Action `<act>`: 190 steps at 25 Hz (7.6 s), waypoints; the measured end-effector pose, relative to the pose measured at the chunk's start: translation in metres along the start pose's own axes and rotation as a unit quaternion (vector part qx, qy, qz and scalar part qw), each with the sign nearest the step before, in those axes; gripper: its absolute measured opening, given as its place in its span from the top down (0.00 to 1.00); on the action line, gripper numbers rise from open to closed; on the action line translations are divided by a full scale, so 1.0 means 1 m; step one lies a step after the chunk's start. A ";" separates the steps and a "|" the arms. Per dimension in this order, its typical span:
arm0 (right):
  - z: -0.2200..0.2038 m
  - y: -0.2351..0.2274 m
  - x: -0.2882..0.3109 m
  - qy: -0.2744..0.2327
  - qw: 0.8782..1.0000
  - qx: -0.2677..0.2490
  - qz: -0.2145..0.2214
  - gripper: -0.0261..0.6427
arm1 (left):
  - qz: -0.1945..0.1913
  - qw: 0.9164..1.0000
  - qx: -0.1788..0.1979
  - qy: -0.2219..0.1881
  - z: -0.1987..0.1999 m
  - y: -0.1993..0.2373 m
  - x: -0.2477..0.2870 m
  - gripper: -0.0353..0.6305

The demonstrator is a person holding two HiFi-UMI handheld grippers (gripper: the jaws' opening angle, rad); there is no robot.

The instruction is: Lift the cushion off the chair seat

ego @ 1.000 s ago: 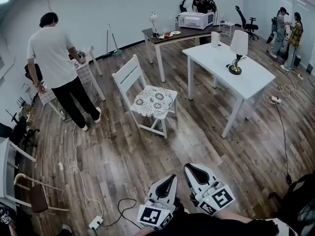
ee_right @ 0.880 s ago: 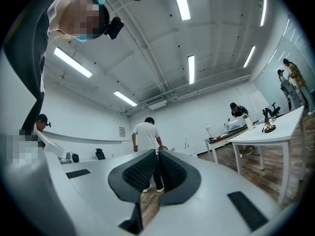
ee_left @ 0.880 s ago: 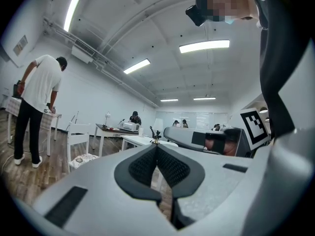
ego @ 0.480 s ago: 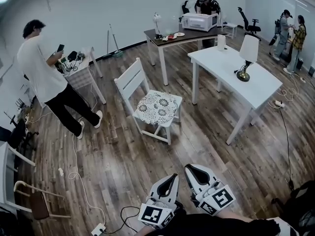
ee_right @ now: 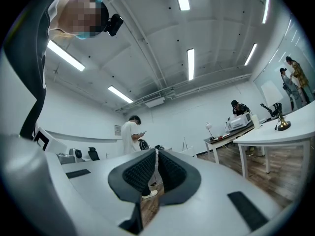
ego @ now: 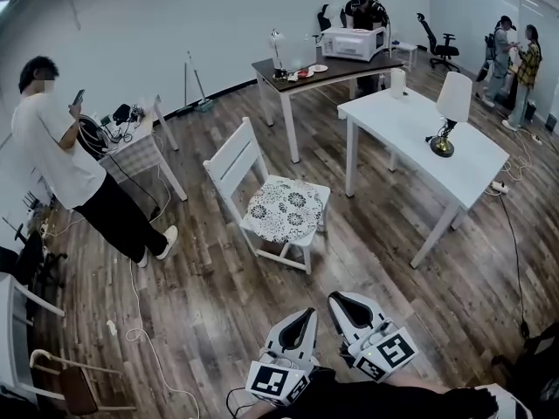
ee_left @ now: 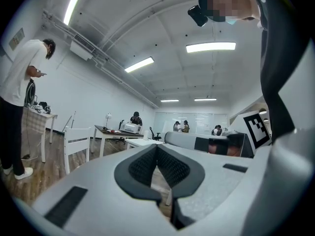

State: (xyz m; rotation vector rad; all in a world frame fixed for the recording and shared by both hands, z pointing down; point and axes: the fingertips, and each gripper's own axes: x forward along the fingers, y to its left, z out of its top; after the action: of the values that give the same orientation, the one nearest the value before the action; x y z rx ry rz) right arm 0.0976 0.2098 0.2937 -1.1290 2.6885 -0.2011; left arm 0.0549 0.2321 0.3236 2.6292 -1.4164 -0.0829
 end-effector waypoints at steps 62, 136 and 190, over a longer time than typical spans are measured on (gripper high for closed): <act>0.003 -0.169 0.277 0.005 0.999 0.010 0.030 0.91 | 0.041 0.999 -0.008 -0.006 0.045 0.232 0.218 0.94; -0.167 -0.292 0.476 0.191 0.981 0.024 0.002 0.91 | 0.090 0.991 -0.070 0.075 -0.023 0.442 0.323 0.94; -0.363 -0.344 0.522 0.337 0.940 0.013 -0.052 0.79 | 0.094 0.981 -0.121 0.120 -0.094 0.502 0.296 0.94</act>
State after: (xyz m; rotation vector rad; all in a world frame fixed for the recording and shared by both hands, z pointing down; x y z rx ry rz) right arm -0.1129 -0.3888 0.6398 -1.3949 3.1754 -0.7662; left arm -0.1844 -0.2759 0.5040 2.2167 -1.4603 0.0762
